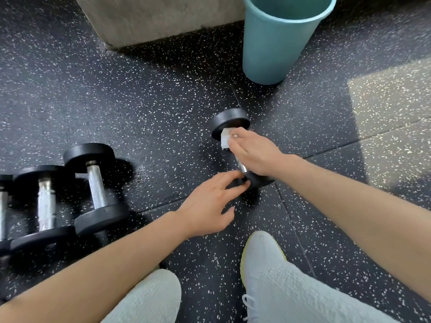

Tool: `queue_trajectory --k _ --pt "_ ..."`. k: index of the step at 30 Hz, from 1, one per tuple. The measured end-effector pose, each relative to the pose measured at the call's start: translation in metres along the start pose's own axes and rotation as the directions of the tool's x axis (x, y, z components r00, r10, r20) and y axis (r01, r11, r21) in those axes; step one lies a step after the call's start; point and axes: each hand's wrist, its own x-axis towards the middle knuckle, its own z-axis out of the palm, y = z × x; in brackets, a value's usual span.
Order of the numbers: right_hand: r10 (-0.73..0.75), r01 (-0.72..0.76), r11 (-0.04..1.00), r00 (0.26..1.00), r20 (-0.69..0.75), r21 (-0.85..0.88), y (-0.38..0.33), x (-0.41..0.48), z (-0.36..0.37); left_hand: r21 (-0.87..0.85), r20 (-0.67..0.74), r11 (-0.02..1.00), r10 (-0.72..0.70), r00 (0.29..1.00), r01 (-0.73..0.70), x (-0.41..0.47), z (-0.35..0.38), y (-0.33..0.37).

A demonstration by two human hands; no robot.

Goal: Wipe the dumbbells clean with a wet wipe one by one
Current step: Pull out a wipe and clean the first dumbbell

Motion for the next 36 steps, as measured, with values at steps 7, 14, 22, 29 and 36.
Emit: queue_trajectory --k 7,14,22,29,36 --pt "-0.040 0.040 0.998 0.999 -0.005 -0.053 0.007 -0.053 0.010 0.038 0.010 0.998 0.045 0.999 -0.045 0.001 -0.001 0.001" --pt "-0.061 0.058 0.995 0.997 -0.037 -0.076 0.008 -0.008 0.003 0.032 0.054 0.998 0.055 0.997 -0.057 0.005 0.001 0.002" --pt "-0.046 0.043 0.993 0.999 -0.017 -0.108 0.009 -0.046 0.009 0.044 0.091 0.998 0.048 0.995 -0.052 0.004 0.002 0.000" --pt "-0.056 0.050 0.987 0.998 -0.037 -0.153 0.013 -0.006 0.003 0.048 0.093 0.997 0.062 0.994 -0.066 0.008 -0.001 0.004" --pt "-0.012 0.007 0.996 0.998 -0.059 -0.085 0.015 -0.037 0.010 0.061 0.101 0.996 0.057 0.993 -0.063 0.008 -0.003 0.004"
